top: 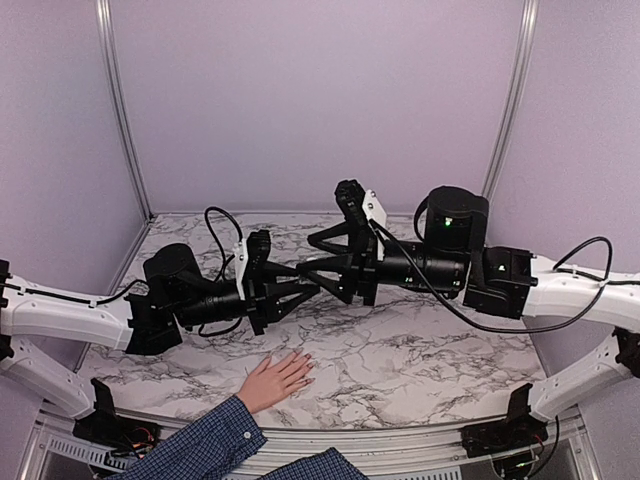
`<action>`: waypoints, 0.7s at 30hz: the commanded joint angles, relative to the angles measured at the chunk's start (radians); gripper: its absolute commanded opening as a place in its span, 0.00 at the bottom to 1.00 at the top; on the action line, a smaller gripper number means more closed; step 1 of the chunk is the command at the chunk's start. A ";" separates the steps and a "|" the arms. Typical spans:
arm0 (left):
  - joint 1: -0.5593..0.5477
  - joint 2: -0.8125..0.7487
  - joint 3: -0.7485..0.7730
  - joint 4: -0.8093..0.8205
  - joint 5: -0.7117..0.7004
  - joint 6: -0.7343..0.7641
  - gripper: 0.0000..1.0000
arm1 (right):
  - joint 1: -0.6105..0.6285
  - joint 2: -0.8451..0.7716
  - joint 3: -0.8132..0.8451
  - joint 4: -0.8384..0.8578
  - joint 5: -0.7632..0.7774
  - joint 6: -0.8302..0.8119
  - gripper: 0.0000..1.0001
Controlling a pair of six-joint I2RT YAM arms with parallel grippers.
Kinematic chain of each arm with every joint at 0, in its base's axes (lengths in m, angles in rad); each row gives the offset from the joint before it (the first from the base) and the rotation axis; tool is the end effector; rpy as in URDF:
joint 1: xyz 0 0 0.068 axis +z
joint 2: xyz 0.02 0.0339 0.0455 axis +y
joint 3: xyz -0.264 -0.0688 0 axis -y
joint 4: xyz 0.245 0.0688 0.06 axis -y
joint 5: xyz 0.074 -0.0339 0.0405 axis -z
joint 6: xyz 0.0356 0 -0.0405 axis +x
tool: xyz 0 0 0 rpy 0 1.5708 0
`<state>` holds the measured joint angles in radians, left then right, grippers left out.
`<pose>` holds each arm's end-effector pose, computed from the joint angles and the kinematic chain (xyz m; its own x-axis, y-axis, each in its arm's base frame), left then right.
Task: Paint the nails
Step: Screw the nail polish bottle cap onto the nail polish bottle.
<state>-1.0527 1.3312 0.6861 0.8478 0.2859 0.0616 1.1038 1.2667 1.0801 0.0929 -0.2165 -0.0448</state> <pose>0.1374 -0.2614 0.2924 0.1592 -0.1601 -0.9742 0.9623 0.2455 0.1170 0.1287 0.2723 0.3687 0.0013 -0.0946 -0.9955 -0.9693 0.2447 -0.0245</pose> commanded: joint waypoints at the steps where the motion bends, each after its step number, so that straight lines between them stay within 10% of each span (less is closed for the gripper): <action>1: 0.003 -0.021 0.037 -0.025 0.274 -0.012 0.00 | -0.017 -0.044 0.024 -0.062 -0.240 -0.095 0.57; 7: 0.003 0.016 0.097 -0.080 0.481 -0.054 0.00 | -0.017 -0.025 0.096 -0.218 -0.524 -0.185 0.49; 21: 0.002 0.063 0.139 -0.081 0.619 -0.128 0.00 | -0.005 0.029 0.181 -0.345 -0.609 -0.264 0.34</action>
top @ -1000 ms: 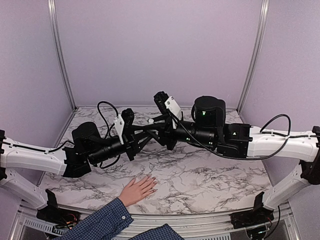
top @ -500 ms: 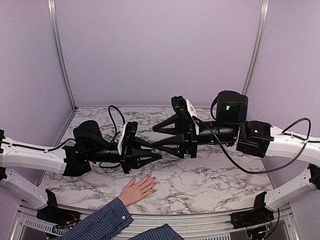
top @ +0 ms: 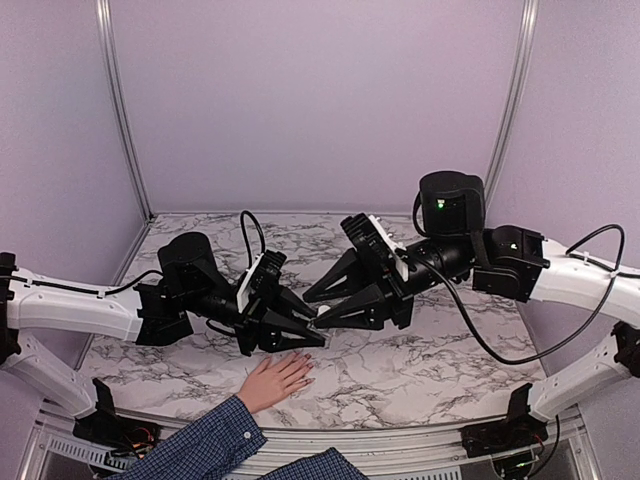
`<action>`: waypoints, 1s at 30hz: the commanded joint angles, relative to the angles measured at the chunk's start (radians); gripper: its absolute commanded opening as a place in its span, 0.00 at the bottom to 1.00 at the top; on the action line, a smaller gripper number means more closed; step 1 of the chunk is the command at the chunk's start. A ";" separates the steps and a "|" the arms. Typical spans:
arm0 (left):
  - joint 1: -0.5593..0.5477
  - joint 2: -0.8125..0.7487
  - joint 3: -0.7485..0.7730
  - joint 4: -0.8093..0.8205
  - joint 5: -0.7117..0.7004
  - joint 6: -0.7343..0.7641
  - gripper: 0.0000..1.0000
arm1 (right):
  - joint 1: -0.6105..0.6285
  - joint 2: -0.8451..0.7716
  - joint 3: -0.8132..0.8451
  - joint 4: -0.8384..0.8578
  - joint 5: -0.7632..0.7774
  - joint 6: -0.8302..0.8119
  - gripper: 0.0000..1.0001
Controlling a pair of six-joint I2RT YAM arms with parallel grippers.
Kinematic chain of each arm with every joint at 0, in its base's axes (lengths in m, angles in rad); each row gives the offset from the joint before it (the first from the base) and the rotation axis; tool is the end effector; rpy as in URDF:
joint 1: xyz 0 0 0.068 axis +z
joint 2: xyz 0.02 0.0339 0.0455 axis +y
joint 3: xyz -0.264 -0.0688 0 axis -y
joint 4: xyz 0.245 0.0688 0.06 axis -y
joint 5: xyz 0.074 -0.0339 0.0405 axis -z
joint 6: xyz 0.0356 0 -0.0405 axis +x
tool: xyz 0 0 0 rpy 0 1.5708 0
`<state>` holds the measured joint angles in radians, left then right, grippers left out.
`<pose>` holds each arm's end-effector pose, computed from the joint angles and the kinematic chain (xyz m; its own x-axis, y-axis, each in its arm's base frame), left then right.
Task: Paint the nails
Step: Screw the nail polish bottle cap onto the nail polish bottle.
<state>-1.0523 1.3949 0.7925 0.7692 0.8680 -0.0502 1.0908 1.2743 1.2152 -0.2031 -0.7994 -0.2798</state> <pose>0.1277 -0.2787 0.3001 0.0353 -0.1273 -0.9912 0.9372 -0.3400 0.0770 0.1096 0.2658 0.3858 0.1440 -0.1403 -0.9796 -0.9347 -0.3444 -0.0881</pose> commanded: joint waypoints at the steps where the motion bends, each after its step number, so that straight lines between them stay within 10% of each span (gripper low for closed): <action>1: 0.002 -0.002 0.032 -0.003 0.034 -0.015 0.00 | 0.007 0.024 0.048 -0.052 -0.023 -0.031 0.34; 19: 0.002 -0.014 0.024 -0.007 -0.002 0.000 0.00 | 0.012 0.043 0.063 -0.067 -0.010 -0.040 0.08; 30: 0.003 -0.101 -0.028 -0.010 -0.269 0.088 0.00 | 0.011 0.051 0.057 -0.054 0.032 -0.012 0.00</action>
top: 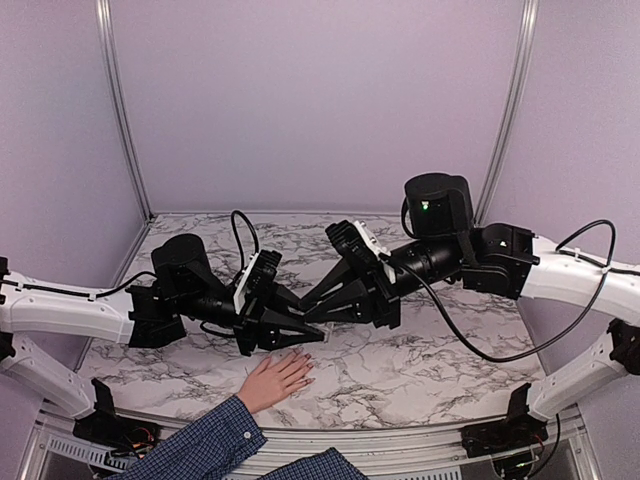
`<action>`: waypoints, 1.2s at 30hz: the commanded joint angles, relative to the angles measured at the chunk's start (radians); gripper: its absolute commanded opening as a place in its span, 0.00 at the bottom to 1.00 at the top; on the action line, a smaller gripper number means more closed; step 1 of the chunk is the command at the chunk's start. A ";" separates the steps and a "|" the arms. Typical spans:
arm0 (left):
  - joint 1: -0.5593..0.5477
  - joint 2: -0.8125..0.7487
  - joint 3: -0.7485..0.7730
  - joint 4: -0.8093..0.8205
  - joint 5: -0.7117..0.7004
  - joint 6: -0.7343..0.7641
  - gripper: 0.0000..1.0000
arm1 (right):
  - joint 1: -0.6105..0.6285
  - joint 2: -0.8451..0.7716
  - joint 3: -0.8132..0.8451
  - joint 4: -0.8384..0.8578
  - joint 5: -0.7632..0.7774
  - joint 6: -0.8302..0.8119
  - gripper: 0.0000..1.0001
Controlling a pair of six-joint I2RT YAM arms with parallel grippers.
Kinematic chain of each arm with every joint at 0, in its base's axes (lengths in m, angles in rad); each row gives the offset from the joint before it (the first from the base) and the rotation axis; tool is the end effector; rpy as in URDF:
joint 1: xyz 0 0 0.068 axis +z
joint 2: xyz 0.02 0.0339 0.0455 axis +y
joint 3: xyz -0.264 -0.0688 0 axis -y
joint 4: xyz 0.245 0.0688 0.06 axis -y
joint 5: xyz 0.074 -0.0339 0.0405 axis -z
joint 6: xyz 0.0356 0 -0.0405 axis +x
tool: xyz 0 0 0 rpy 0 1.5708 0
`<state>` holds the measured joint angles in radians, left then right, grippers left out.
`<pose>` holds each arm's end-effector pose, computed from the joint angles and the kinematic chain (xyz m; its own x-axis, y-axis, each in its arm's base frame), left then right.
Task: Paint the nails
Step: Screw the nail polish bottle cap onto the nail polish bottle.
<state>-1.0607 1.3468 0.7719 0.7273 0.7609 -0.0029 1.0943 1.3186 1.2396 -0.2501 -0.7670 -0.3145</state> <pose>0.1242 -0.2722 0.3032 0.0713 -0.1318 -0.9887 0.9650 -0.2416 0.1018 0.1144 0.2756 0.3774 0.1501 -0.1947 -0.9693 -0.9407 -0.3298 -0.0795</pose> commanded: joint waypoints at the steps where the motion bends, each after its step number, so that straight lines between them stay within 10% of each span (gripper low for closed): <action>1: 0.011 -0.058 -0.010 0.032 -0.177 0.044 0.00 | 0.007 0.008 0.032 -0.004 0.011 0.028 0.00; 36: 0.011 -0.066 -0.043 0.100 -0.731 0.110 0.00 | -0.001 0.054 0.013 0.134 0.526 0.252 0.00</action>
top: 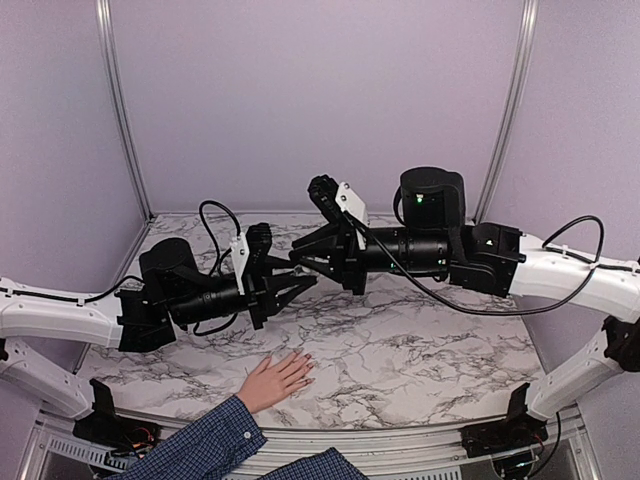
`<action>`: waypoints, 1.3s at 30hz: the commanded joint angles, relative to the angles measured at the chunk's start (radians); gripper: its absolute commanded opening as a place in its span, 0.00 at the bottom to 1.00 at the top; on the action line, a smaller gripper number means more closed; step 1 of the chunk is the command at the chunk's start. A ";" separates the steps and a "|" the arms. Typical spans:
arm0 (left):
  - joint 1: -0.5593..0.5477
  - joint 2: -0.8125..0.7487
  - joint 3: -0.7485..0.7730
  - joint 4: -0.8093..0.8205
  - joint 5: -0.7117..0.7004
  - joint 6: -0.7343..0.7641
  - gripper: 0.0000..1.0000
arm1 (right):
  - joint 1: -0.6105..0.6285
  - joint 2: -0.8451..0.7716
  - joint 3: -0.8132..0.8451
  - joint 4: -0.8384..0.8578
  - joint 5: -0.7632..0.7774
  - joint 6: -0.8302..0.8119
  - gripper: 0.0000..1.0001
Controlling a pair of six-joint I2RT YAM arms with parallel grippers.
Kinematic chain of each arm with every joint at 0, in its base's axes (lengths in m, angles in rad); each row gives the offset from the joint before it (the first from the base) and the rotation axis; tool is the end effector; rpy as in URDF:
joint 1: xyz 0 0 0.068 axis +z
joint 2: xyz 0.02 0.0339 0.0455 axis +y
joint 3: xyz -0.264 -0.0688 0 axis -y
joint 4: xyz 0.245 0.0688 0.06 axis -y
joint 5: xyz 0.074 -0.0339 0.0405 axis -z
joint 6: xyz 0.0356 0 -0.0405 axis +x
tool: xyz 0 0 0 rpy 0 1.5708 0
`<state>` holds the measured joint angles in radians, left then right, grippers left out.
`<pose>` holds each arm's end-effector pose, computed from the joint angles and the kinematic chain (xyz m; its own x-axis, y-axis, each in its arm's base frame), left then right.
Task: Paint the nails
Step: Screw the nail polish bottle cap onto the nail polish bottle.
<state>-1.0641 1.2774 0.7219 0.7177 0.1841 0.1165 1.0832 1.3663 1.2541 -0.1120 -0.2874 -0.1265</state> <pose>0.1355 -0.2576 0.3056 0.1879 -0.1031 -0.9767 0.9317 0.3334 0.1441 0.1419 0.2892 0.3801 0.0199 -0.2207 -0.9751 -0.9820 0.1787 -0.0605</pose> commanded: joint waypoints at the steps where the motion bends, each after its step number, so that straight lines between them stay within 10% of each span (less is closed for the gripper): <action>1: 0.015 0.005 0.008 0.113 -0.163 -0.009 0.00 | 0.011 0.007 -0.004 0.003 0.061 0.074 0.00; 18: 0.012 0.087 0.034 0.141 -0.334 0.010 0.00 | 0.010 0.039 -0.039 0.097 0.244 0.203 0.00; 22: 0.013 0.070 0.018 0.140 -0.303 0.012 0.00 | 0.009 0.013 -0.047 0.103 0.223 0.184 0.17; 32: 0.016 0.001 -0.030 0.121 0.056 0.003 0.00 | -0.014 -0.101 -0.103 0.135 0.054 0.082 0.54; 39: 0.018 -0.013 -0.010 0.073 0.395 -0.010 0.00 | -0.020 -0.130 -0.077 0.028 -0.237 -0.029 0.55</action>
<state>-1.0500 1.2953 0.7010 0.7986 0.3328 0.1184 1.0714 1.2530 1.1469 -0.0162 -0.3073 -0.0662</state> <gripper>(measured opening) 0.207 0.564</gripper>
